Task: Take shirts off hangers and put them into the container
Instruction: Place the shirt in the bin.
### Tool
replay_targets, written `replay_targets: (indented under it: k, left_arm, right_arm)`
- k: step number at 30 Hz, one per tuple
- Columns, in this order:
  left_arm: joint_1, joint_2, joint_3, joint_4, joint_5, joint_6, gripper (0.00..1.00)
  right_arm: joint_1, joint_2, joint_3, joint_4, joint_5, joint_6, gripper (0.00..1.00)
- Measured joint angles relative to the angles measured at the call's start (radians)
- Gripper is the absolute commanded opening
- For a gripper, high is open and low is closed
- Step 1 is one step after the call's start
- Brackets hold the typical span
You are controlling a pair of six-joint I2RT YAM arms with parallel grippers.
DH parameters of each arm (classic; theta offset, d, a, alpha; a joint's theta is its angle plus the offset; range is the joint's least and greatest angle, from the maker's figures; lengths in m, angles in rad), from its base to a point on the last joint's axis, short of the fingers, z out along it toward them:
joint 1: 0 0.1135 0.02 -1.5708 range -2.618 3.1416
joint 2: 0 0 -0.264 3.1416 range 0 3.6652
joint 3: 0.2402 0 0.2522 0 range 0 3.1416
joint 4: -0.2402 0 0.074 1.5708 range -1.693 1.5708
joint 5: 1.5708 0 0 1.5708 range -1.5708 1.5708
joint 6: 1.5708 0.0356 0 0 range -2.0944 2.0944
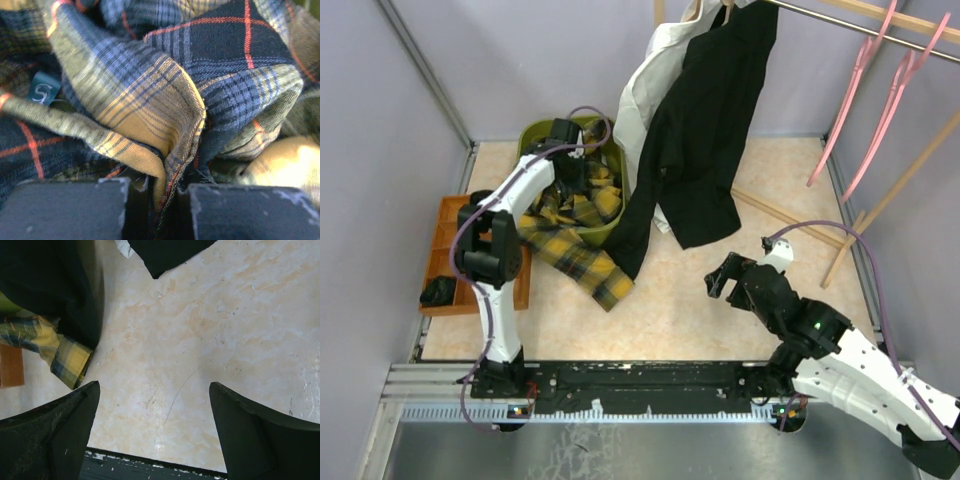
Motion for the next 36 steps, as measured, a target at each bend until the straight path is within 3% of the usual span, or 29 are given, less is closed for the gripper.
replay_targets:
  k: [5, 10, 12, 16, 22, 27, 36]
  left_arm:
    - [0.006, 0.15, 0.121, -0.084, 0.075, 0.028, 0.13]
    - [0.016, 0.154, 0.126, -0.095, 0.109, 0.04, 0.26]
    - [0.017, 0.135, 0.103, -0.08, 0.11, 0.038, 0.43]
    - [0.011, 0.068, 0.073, -0.079, 0.125, 0.027, 0.65]
    - [0.0, -0.15, 0.04, -0.079, 0.145, 0.015, 0.85]
    - [0.0, -0.367, 0.0, -0.028, 0.16, 0.001, 0.88]
    - [0.0, -0.813, -0.481, 0.082, 0.158, -0.126, 0.96]
  right_arm:
    - [0.0, 0.0, 0.0, 0.003, -0.003, -0.002, 0.91]
    - [0.0, 0.0, 0.0, 0.002, -0.009, -0.002, 0.91]
    - [0.0, 0.0, 0.0, 0.002, -0.012, -0.002, 0.92]
    - [0.0, 0.0, 0.0, 0.003, -0.012, -0.002, 0.92]
    - [0.0, 0.0, -0.003, 0.008, -0.013, -0.002, 0.92]
    - [0.0, 0.015, -0.006, 0.023, -0.021, -0.002, 0.93]
    - [0.0, 0.034, -0.009, 0.042, -0.035, -0.002, 0.93]
